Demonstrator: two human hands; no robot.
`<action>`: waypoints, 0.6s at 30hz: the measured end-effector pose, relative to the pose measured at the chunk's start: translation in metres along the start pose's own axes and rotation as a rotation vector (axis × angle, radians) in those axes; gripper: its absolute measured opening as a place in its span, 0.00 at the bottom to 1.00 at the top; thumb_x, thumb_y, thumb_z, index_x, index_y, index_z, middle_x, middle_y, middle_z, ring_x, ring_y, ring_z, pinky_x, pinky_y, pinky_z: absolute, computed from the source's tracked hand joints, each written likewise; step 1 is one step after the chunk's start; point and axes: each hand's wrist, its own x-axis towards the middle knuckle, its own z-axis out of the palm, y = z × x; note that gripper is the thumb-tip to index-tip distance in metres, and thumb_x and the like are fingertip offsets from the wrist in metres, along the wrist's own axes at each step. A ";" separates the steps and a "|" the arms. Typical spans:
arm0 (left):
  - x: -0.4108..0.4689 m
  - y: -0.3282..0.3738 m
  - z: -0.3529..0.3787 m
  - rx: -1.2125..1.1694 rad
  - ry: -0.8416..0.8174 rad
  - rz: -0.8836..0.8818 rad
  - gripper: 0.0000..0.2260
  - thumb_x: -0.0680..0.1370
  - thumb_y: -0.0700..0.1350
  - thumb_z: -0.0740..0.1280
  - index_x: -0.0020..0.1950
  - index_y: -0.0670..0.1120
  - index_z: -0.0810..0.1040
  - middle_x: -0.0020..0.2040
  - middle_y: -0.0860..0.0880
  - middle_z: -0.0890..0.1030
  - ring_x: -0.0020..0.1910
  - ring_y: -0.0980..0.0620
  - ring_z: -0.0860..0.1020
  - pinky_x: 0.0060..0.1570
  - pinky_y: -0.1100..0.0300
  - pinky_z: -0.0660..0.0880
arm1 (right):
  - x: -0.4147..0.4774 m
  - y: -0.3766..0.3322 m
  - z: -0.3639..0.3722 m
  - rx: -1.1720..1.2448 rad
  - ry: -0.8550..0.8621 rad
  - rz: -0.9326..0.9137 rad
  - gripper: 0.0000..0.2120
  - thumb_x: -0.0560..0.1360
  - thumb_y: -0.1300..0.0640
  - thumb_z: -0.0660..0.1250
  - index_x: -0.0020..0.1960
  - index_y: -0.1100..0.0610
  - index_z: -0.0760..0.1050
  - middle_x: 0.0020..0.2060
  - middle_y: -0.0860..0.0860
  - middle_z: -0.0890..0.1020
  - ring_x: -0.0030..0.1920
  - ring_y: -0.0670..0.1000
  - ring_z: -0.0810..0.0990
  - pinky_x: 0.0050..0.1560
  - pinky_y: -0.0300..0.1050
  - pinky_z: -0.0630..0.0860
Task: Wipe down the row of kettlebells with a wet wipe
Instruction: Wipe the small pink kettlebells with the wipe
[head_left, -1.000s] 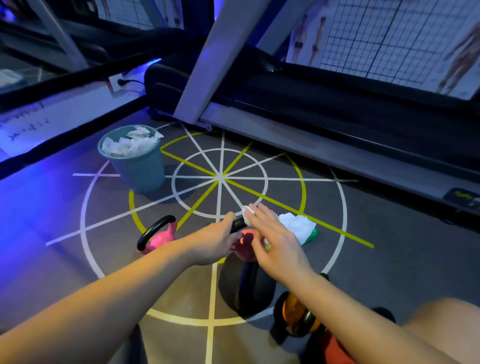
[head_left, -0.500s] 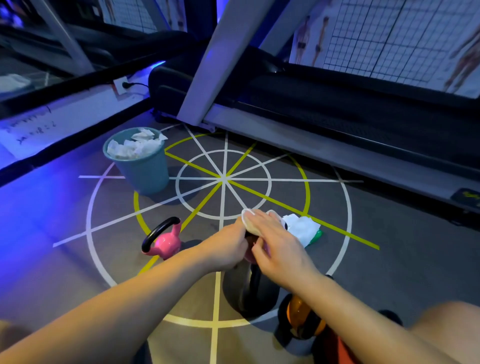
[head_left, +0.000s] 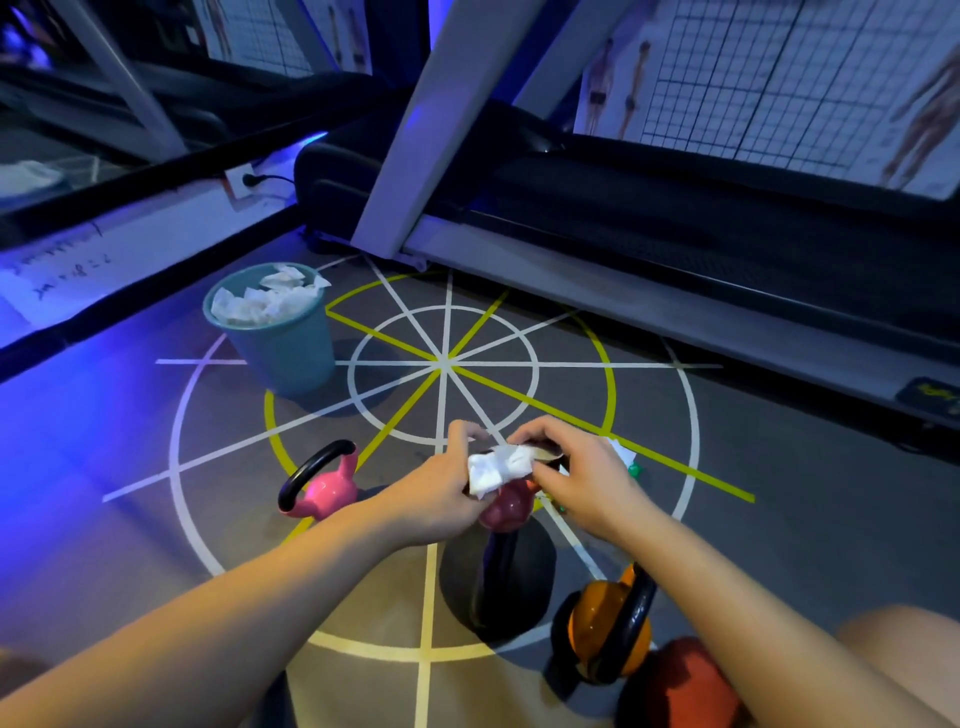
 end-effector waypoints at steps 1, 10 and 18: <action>-0.002 -0.001 -0.001 -0.017 -0.025 0.002 0.27 0.80 0.49 0.68 0.70 0.58 0.54 0.51 0.44 0.81 0.49 0.47 0.81 0.51 0.49 0.77 | -0.001 0.000 -0.001 -0.011 -0.019 0.001 0.15 0.76 0.62 0.67 0.54 0.43 0.77 0.49 0.37 0.81 0.53 0.39 0.78 0.49 0.32 0.73; -0.012 -0.001 0.008 -0.048 0.137 0.164 0.11 0.86 0.52 0.55 0.68 0.64 0.65 0.52 0.52 0.82 0.50 0.57 0.79 0.56 0.52 0.74 | -0.006 0.003 0.001 0.086 0.025 0.069 0.18 0.75 0.62 0.70 0.60 0.44 0.77 0.51 0.37 0.81 0.54 0.36 0.77 0.52 0.32 0.74; -0.008 -0.006 0.005 0.001 0.176 0.243 0.27 0.85 0.39 0.57 0.75 0.68 0.67 0.64 0.56 0.79 0.61 0.59 0.75 0.61 0.60 0.74 | 0.000 0.012 0.020 0.213 0.053 0.172 0.23 0.72 0.56 0.75 0.63 0.44 0.70 0.54 0.40 0.78 0.56 0.42 0.78 0.54 0.41 0.79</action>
